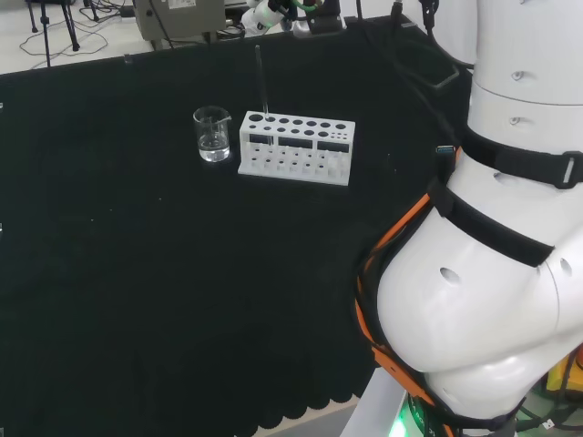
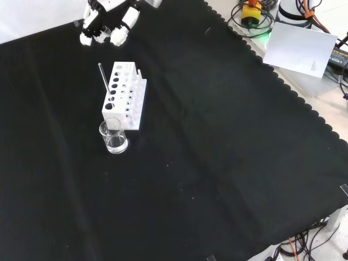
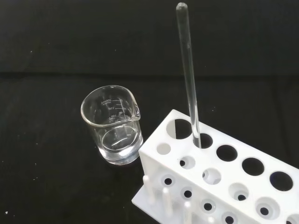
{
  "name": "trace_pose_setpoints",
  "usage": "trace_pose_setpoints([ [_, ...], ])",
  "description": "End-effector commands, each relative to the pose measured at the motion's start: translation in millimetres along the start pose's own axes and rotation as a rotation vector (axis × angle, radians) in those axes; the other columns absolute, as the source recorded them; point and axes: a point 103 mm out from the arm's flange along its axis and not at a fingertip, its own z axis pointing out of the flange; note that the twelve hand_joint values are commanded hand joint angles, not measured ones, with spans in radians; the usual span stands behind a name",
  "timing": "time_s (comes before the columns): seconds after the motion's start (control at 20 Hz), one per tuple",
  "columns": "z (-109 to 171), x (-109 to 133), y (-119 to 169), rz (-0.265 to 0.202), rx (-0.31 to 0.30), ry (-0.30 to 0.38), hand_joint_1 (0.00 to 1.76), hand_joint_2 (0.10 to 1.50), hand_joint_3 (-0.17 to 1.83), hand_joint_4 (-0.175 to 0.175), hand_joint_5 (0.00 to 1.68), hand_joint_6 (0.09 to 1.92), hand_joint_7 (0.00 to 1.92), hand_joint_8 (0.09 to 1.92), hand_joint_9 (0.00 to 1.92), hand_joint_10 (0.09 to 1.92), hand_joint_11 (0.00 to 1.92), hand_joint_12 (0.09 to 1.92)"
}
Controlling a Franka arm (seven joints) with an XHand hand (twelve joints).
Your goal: Take the glass rod from the white test tube rack.
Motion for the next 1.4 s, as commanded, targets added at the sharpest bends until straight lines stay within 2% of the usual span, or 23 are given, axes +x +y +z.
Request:
trace_pose_setpoints([
  [0.05, 9, 2, 12, -0.017, 0.010, 0.007, 0.70, 1.23, -0.17, -0.175, 0.36, 0.62, 0.87, 1.02, 1.15, 0.93, 0.78, 1.32],
  [1.0, 41, -11, 29, -0.009, 0.056, 0.028, 0.70, 1.24, -0.17, -0.175, 0.37, 0.72, 0.91, 1.03, 1.19, 0.95, 0.79, 1.32],
  [1.4, 58, -9, 39, -0.029, 0.068, 0.029, 0.70, 1.24, -0.17, -0.175, 0.41, 0.76, 0.93, 1.04, 1.22, 0.97, 0.81, 1.32],
])
